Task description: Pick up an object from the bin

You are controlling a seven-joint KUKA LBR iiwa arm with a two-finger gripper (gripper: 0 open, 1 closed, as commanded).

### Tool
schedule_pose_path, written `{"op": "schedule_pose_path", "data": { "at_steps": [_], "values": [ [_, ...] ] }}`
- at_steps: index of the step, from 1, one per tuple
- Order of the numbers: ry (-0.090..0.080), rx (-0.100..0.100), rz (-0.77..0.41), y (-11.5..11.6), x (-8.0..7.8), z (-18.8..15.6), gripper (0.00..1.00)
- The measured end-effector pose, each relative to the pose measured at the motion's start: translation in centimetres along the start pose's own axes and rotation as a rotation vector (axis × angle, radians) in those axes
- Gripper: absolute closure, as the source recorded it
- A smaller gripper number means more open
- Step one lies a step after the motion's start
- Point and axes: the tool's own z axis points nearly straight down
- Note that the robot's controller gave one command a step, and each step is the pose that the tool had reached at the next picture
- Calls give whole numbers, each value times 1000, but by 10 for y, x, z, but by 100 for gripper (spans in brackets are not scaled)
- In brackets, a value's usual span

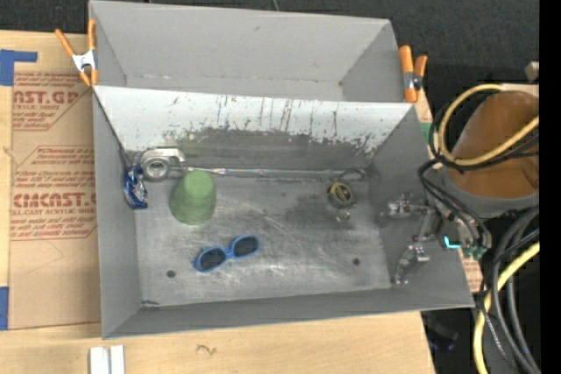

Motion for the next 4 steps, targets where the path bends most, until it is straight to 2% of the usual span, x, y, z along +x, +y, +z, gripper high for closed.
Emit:
{"op": "schedule_pose_path", "data": {
  "at_steps": [1,2,3,4],
  "values": [
    [-12,0,173,9,-80,75,0],
    [-12,-3,403,54,-103,45,0],
    [-9,-1,616,53,-106,46,0],
    [-7,-2,915,47,-114,74,0]
  ]
}}
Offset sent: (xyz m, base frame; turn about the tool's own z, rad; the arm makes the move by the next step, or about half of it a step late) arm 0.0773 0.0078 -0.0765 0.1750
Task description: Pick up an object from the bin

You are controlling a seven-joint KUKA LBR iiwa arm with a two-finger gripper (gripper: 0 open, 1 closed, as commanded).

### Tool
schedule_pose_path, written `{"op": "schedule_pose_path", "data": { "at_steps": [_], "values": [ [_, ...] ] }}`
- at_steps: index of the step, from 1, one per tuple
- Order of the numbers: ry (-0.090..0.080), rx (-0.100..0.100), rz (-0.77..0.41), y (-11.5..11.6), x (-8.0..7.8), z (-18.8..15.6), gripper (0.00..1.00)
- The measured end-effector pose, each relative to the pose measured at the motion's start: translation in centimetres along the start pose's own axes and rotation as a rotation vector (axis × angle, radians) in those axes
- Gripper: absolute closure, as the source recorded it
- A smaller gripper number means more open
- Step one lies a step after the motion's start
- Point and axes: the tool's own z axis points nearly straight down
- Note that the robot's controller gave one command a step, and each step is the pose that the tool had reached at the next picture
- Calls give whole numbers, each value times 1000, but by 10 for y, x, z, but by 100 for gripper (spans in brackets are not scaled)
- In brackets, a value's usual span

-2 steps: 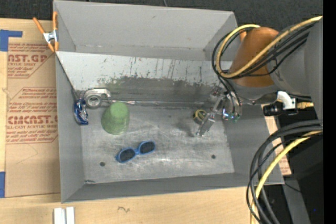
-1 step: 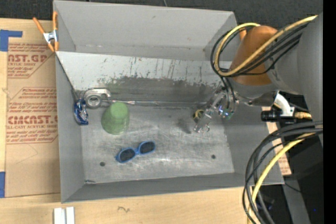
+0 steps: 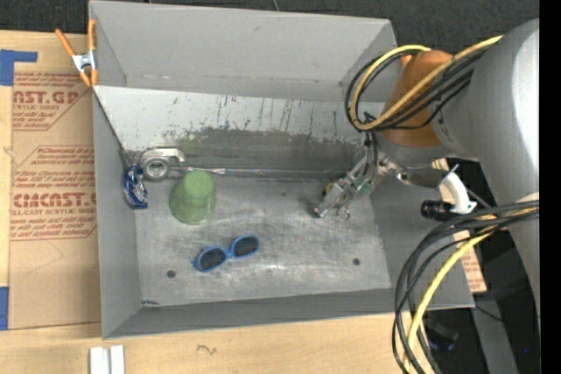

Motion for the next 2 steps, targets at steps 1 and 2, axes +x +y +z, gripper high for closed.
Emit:
{"op": "schedule_pose_path", "data": {
  "at_steps": [1,2],
  "values": [
    [-1,1,-3,0,0,-1,0],
    [-1,-3,-3,2,0,-3,100]
  ]
}}
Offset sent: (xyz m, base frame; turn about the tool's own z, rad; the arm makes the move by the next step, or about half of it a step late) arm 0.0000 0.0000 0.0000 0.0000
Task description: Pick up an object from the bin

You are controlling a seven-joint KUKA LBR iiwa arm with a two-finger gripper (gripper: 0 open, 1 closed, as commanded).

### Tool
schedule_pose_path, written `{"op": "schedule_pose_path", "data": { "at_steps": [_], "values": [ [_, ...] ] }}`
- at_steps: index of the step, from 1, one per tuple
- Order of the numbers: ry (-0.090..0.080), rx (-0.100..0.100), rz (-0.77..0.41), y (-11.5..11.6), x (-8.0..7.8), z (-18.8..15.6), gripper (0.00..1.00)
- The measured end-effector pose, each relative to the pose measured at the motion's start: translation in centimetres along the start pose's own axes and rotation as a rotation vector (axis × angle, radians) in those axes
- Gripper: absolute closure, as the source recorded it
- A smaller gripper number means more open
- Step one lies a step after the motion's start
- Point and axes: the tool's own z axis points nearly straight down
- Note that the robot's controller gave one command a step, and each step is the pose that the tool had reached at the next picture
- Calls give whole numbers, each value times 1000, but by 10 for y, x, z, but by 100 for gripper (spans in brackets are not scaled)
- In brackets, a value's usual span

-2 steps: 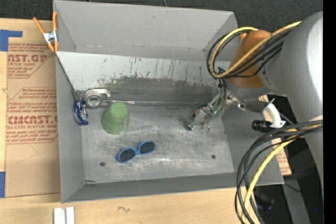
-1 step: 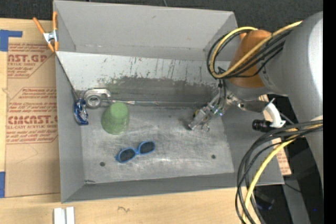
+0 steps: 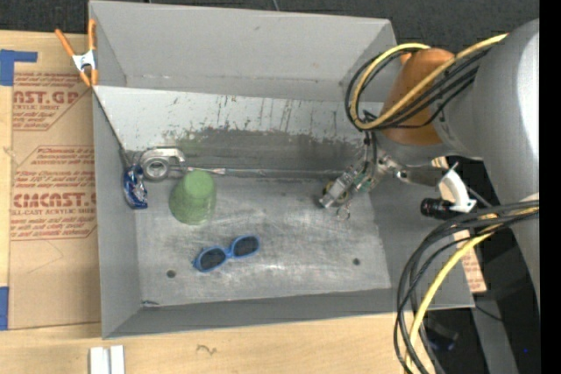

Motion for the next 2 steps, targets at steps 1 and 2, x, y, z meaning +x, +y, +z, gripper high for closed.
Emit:
{"op": "schedule_pose_path", "data": {
  "at_steps": [1,2],
  "values": [
    [-2,-1,-1,1,0,-41,100],
    [-1,1,-2,2,0,-62,100]
  ]
}}
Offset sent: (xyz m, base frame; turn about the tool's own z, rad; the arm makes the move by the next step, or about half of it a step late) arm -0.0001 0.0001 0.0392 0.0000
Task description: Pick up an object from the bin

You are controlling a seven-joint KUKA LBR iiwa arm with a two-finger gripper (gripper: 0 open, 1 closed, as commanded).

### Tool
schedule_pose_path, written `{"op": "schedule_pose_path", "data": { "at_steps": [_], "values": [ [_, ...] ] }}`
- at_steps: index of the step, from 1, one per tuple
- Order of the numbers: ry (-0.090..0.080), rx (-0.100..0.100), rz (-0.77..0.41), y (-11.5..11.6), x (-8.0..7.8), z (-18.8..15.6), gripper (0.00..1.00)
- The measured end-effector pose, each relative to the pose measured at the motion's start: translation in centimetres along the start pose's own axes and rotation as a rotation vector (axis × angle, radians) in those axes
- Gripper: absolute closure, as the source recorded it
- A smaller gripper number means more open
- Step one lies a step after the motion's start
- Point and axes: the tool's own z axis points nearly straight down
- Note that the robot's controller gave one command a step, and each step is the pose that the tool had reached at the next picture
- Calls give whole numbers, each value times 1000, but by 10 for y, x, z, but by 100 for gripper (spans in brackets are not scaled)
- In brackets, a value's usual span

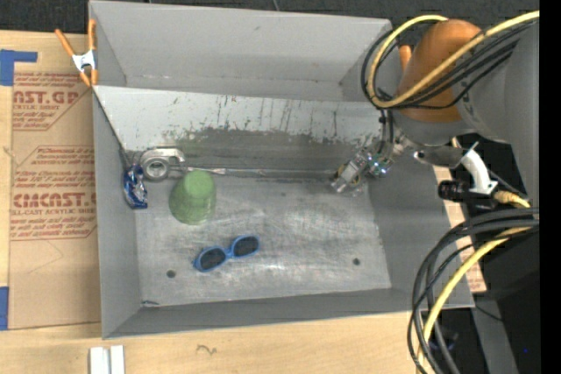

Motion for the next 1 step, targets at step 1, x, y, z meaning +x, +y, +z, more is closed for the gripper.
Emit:
{"op": "schedule_pose_path", "data": {
  "at_steps": [1],
  "values": [
    [0,0,-1,0,0,-13,100]
  ]
}}
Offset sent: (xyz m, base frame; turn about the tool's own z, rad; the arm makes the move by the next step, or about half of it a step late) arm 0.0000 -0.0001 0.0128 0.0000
